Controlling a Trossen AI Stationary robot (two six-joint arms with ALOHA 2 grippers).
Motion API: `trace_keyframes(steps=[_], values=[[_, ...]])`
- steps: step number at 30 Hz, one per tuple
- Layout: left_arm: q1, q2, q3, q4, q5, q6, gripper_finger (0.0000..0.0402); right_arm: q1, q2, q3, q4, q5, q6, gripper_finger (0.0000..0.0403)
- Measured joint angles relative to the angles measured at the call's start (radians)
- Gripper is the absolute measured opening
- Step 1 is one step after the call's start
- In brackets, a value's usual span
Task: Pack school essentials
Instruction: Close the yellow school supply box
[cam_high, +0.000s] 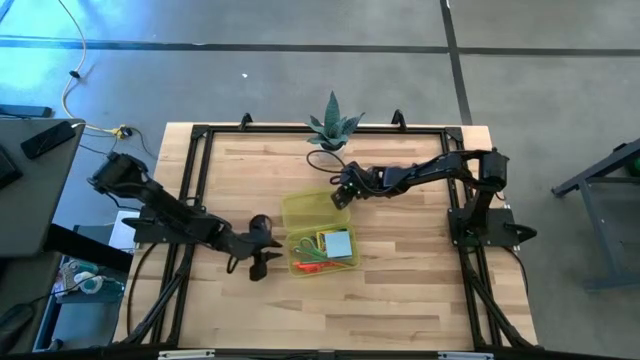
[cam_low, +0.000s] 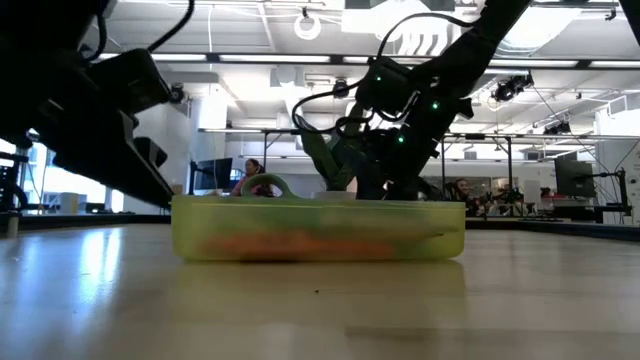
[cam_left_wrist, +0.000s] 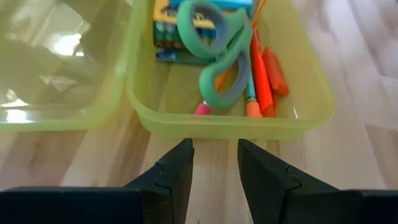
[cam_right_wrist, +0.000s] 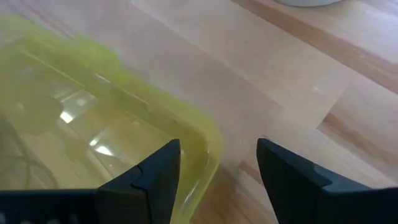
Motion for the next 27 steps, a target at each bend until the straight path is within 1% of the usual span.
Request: trace_keyframes(steps=[6, 10, 14, 19, 27], values=[[-0.001, 0.088, 0.034, 0.001, 0.039, -0.048, 0.0115, 0.0, 0.0, 0.0, 0.001, -0.027, 0.003, 0.0202], [0.005, 0.142, 0.055, -0.001, 0.034, -0.059, 0.0115, 0.0, 0.0, 0.0, 0.001, -0.059, 0.025, 0.0202], [0.023, 0.181, 0.082, 0.0, 0.031, -0.059, 0.0115, 0.0, 0.0, 0.0, 0.0, -0.067, 0.025, 0.0202], [0.052, 0.212, 0.109, 0.001, 0.031, -0.059, 0.0115, 0.005, 0.0, 0.0, 0.006, -0.067, 0.004, 0.0202], [0.073, 0.217, 0.111, 0.001, 0.037, -0.06, 0.0115, 0.028, 0.0, 0.0, 0.006, -0.031, -0.008, 0.0202]])
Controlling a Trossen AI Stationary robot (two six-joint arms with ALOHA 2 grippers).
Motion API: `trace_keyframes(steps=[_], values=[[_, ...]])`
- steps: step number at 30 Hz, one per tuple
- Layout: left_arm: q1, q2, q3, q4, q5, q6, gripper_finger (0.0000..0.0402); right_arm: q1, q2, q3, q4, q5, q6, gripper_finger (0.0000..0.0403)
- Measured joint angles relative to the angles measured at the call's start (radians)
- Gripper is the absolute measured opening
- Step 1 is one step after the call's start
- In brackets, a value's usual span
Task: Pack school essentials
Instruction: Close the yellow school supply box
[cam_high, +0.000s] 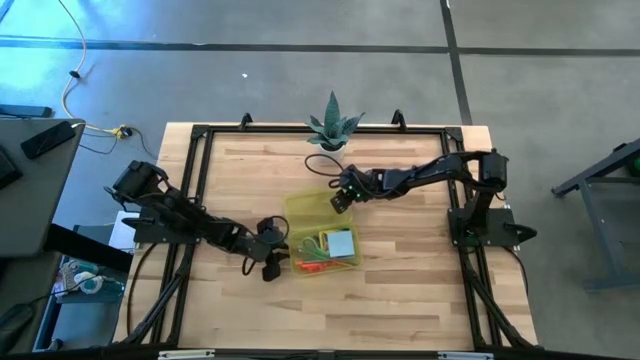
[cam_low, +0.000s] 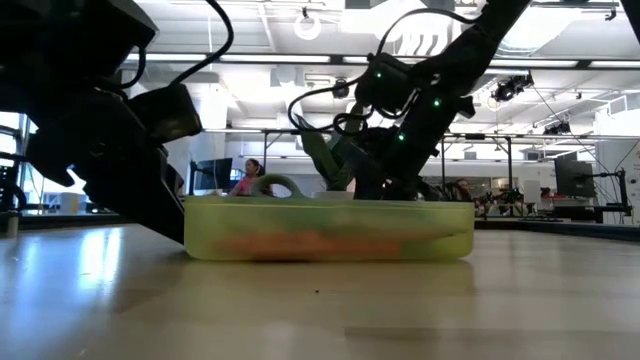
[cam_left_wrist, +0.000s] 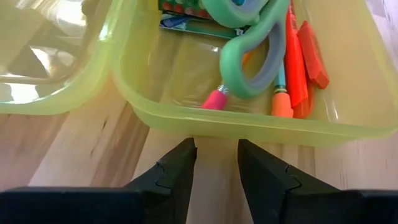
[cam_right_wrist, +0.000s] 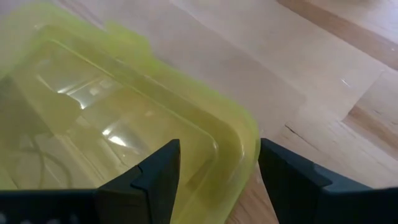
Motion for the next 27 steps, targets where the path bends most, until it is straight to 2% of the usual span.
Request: trace_keyframes(steps=[17, 27], values=[[0.006, 0.0, 0.0, -0.012, -0.012, 0.002, 0.0115, 0.048, -0.002, 0.073, -0.078, 0.035, -0.027, 0.0202], [0.07, -0.002, 0.002, -0.076, -0.048, 0.071, 0.0115, 0.083, -0.002, 0.121, -0.157, 0.071, -0.027, 0.0202]])
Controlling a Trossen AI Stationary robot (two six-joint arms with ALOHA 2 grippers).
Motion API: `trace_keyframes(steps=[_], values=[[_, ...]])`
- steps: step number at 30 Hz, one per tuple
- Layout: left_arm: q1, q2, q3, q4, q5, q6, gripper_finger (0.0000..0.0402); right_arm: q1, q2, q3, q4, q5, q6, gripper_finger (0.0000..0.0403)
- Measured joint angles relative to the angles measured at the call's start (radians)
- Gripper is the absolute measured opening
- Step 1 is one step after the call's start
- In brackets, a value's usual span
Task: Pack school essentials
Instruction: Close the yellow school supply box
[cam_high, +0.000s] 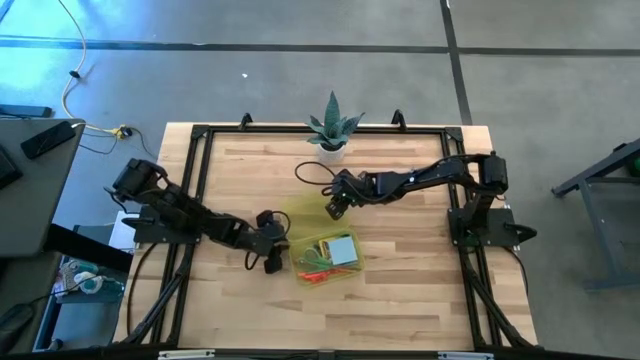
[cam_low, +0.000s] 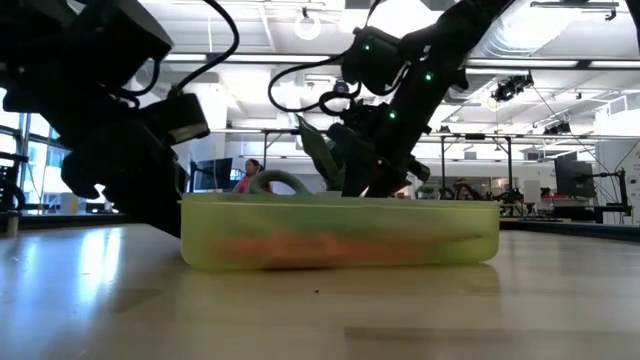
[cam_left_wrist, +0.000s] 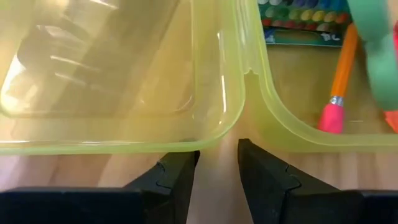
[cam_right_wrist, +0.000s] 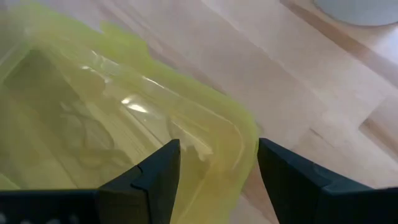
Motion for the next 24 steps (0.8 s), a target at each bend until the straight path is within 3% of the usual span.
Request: trace_keyframes(steps=[6, 16, 24], values=[[0.041, 0.001, -0.001, -0.018, -0.022, 0.06, 0.0115, 0.0, 0.0, 0.019, -0.03, 0.023, -0.009, 0.0202], [0.054, 0.002, -0.003, -0.055, -0.178, 0.174, 0.0115, 0.008, 0.0, 0.029, -0.067, 0.08, -0.029, 0.0202], [0.054, 0.002, -0.003, -0.071, -0.183, 0.169, 0.0115, 0.045, -0.049, 0.031, -0.08, 0.154, -0.052, 0.0202]])
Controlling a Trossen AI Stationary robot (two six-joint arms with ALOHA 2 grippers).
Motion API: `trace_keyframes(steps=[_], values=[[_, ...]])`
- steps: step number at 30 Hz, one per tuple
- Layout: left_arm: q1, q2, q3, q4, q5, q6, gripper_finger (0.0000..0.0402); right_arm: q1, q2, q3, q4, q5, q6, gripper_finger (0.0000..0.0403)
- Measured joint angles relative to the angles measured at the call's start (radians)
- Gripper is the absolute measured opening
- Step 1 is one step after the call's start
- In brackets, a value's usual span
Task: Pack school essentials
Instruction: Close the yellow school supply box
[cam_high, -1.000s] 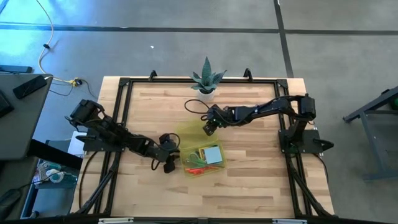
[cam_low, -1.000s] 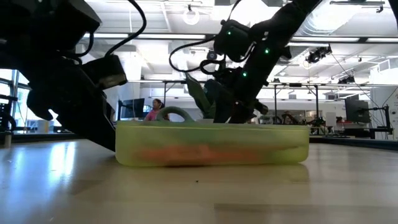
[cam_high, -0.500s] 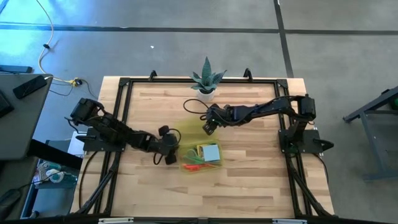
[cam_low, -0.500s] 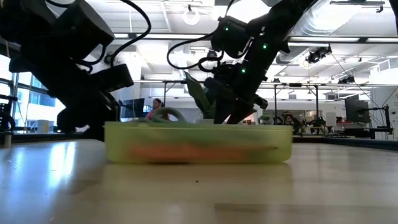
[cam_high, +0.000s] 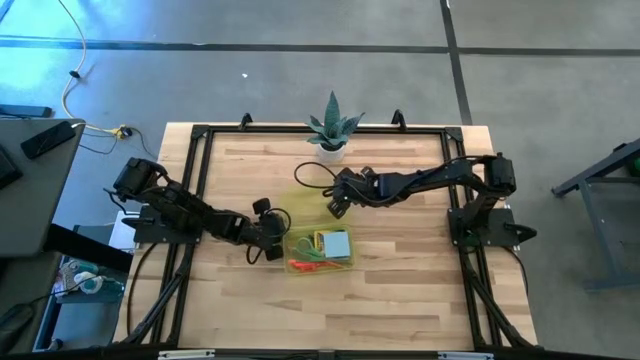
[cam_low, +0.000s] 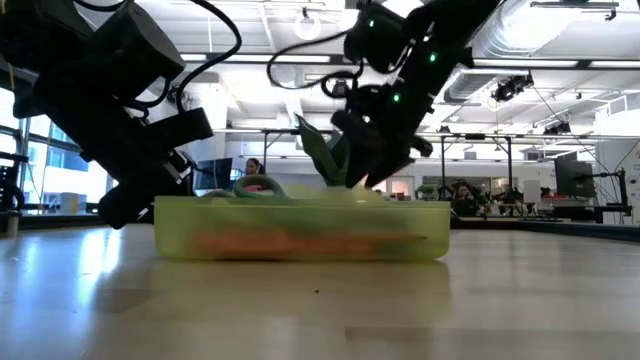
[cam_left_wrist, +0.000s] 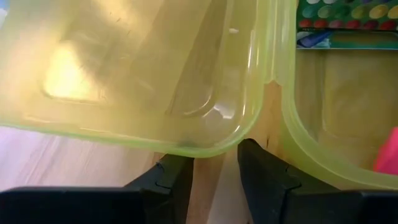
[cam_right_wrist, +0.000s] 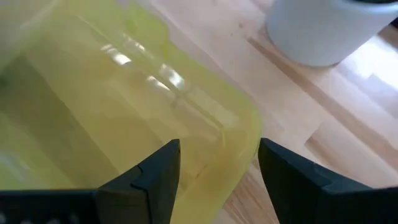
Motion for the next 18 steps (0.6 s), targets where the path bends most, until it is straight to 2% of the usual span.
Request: trace_keyframes(steps=[7, 18], values=[[0.014, 0.0, 0.0, 0.0, -0.002, -0.002, 0.0115, 0.051, -0.047, 0.0, -0.009, 0.046, 0.0, 0.0202], [0.046, 0.0, 0.0, 0.001, -0.007, 0.004, 0.0115, 0.144, -0.047, 0.018, -0.078, 0.169, -0.003, 0.0202]])
